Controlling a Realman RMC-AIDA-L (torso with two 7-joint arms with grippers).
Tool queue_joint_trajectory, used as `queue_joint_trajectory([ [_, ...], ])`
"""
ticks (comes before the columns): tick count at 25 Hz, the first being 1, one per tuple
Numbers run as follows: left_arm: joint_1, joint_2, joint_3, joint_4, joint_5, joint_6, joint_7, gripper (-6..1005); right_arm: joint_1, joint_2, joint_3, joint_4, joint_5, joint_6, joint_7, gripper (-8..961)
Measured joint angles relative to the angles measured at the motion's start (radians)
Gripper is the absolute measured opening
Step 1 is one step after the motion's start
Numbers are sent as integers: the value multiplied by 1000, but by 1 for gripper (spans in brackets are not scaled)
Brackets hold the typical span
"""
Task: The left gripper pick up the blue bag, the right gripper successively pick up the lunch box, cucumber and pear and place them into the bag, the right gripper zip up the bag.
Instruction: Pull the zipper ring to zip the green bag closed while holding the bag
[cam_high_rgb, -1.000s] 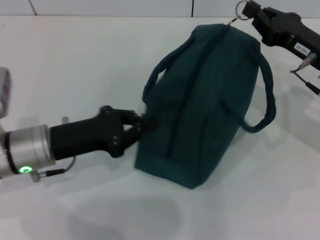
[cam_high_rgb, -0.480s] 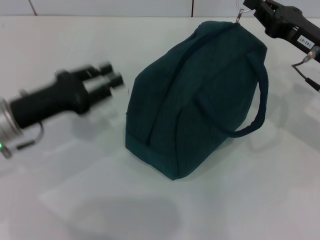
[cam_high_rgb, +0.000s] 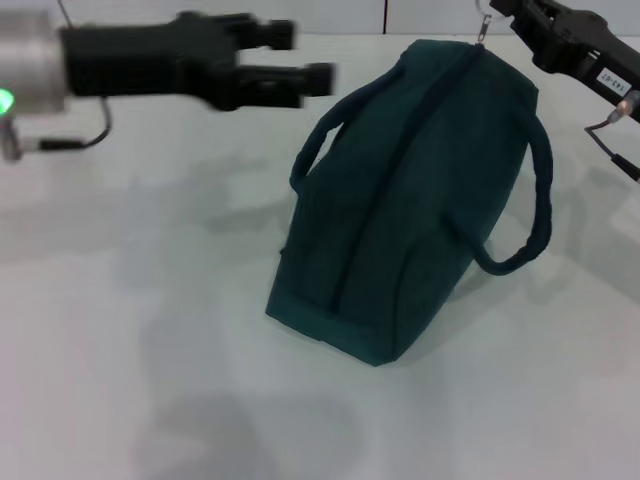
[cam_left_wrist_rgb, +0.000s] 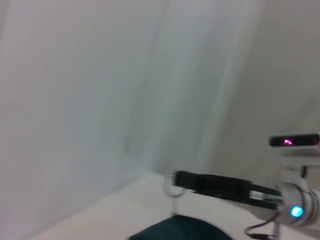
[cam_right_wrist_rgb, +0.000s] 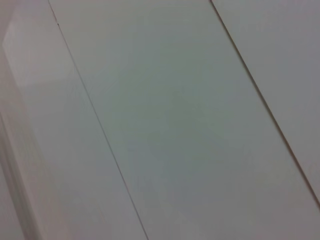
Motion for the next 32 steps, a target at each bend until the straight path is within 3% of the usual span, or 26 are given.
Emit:
queue_joint_trajectory([
  [6,-54,-1,280,292,131,-116,-374,865,2,0,0,17,9,2,-7,19],
  [7,-63,-1,344,350,190,-159,-486,864,4,0,0,22,13,3,-8,19],
  [10,-93,-2,422,406,266,-192,-629,859,6,-1,0,25,14,8,-10,19],
  [21,-172,-3,547,405,470,-196,-864,843,10,-1,0,23,14,11,-11,19],
  [32,-144,-4,587,421,513,-225,-838,827,14,0,0,25,14,11,-11,20],
])
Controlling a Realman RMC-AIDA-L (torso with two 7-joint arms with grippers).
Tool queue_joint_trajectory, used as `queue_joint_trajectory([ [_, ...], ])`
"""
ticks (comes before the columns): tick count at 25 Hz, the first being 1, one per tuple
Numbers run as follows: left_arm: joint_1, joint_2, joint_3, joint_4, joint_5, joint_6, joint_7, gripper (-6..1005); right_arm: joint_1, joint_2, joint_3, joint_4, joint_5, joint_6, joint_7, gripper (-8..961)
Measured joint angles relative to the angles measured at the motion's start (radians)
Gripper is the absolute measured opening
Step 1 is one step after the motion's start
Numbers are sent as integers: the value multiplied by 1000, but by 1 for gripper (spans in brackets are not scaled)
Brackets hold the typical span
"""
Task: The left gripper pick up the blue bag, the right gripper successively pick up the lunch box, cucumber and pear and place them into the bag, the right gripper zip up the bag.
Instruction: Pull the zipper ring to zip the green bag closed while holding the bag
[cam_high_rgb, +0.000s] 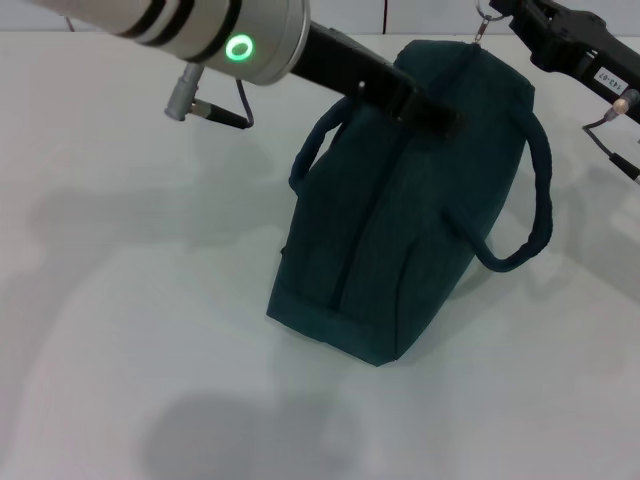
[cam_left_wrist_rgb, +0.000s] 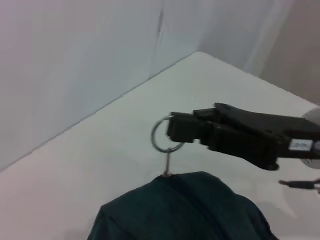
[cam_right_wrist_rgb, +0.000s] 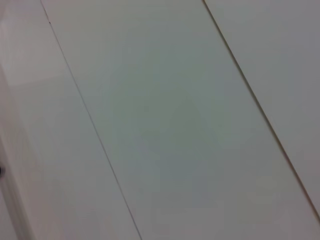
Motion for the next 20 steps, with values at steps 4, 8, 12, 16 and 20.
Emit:
queue_joint_trajectory([
  [4,30,0,38,20,-2,-33,52,821,-1,0,0,0,0,0,0,20],
  [8,30,1,43,21,-2,-36,52,600,-4,0,0,1,0,-1,2,20],
  [12,37,0,46,28,-2,-39,85,444,-5,1,0,1,0,-3,3,20],
  [16,41,0,47,26,-2,-45,101,297,-5,1,0,1,0,-4,4,20],
  [20,54,0,48,25,-9,-62,131,159,-6,2,0,1,0,-4,5,21],
])
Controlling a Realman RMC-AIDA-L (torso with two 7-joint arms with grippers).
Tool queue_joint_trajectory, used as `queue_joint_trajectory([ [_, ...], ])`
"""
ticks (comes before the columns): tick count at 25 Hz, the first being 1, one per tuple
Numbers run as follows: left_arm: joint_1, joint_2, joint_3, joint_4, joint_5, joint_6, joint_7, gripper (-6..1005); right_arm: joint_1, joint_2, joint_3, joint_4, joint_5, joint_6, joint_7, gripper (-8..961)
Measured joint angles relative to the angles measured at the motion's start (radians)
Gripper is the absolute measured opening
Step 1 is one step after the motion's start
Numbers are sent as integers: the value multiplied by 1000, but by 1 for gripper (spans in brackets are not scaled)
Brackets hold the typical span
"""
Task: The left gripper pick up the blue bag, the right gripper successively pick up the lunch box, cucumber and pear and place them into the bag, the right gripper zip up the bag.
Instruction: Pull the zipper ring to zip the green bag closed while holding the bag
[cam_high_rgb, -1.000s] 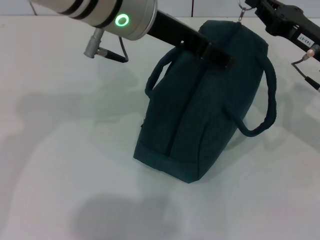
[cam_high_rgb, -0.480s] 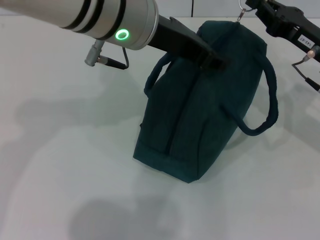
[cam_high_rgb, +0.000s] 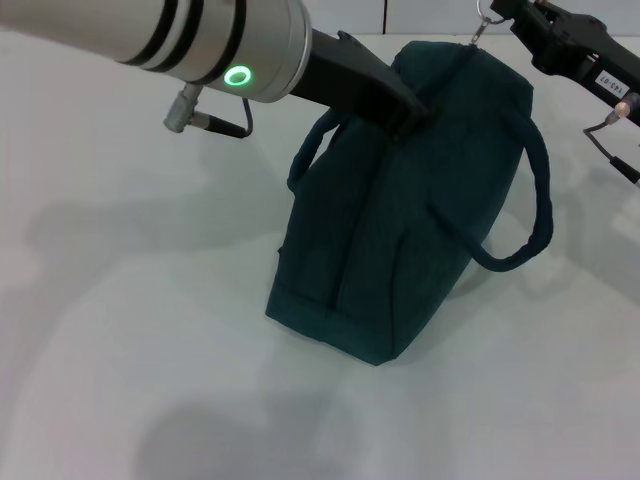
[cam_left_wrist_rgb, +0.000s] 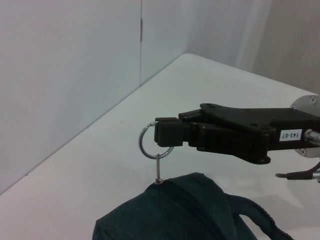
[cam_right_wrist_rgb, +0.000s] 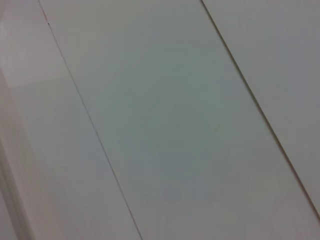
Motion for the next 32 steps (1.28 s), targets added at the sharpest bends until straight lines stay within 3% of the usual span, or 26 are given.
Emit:
queue_joint_trajectory([
  [7,21,0,-16,-4,-78,-11,67,95,0,0,-1,11,15,20,-3,21],
  [14,70,2,-77,-4,-278,-12,227,65,-11,-5,-2,22,19,186,-4,21],
  [18,79,1,-95,-15,-326,-14,269,55,-11,-6,-2,50,16,235,-4,21],
  [24,75,0,-98,-65,-334,-23,292,52,-22,-4,1,49,22,220,-1,22],
  [30,66,0,-98,-126,-332,-44,325,49,-68,-7,3,42,70,108,-4,22],
  [32,67,0,-98,-135,-334,-55,332,47,-74,-8,3,42,81,96,-4,105],
])
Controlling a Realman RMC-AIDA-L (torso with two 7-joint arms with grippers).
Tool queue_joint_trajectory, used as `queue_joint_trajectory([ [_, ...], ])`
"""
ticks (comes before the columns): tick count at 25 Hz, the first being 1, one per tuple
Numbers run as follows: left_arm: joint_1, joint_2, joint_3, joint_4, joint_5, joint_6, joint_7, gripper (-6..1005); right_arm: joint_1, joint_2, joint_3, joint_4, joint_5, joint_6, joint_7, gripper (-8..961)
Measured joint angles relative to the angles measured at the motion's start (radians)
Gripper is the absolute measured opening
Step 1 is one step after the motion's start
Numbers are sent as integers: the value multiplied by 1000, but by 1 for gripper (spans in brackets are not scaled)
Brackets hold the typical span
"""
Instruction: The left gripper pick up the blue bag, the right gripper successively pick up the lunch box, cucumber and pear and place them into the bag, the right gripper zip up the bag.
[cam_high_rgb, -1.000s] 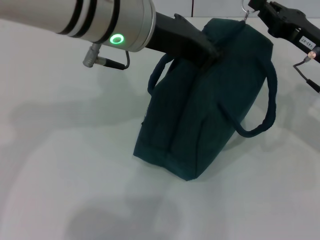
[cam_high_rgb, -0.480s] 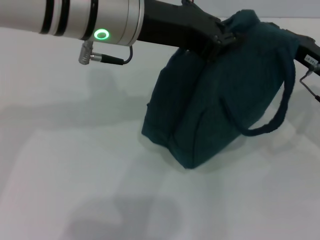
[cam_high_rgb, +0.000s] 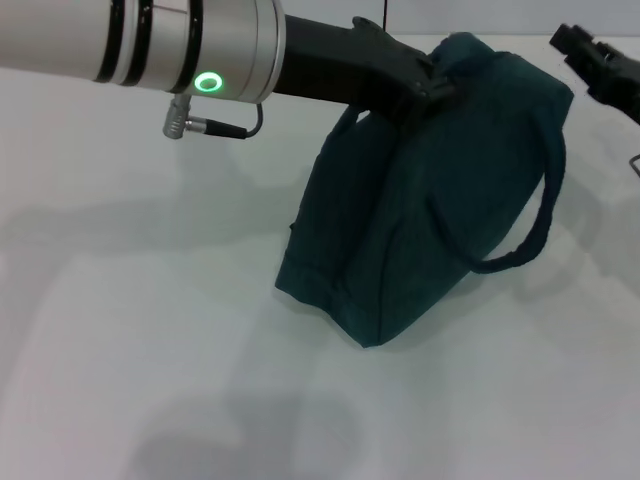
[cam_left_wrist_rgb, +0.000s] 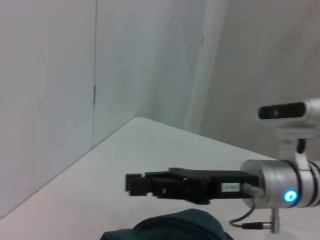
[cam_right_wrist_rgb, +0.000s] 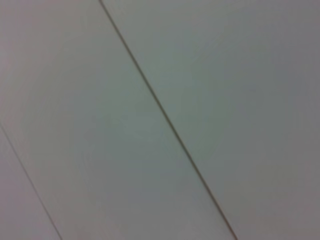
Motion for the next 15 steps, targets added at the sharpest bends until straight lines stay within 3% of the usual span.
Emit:
queue_joint_trajectory([
  [8,5,0,0,-70,-6,-26,46,70,-93,-9,38,1,27,-121,-36,378],
  [15,15,0,-4,-105,-25,-40,90,135,-213,-18,37,2,21,-245,-135,529],
])
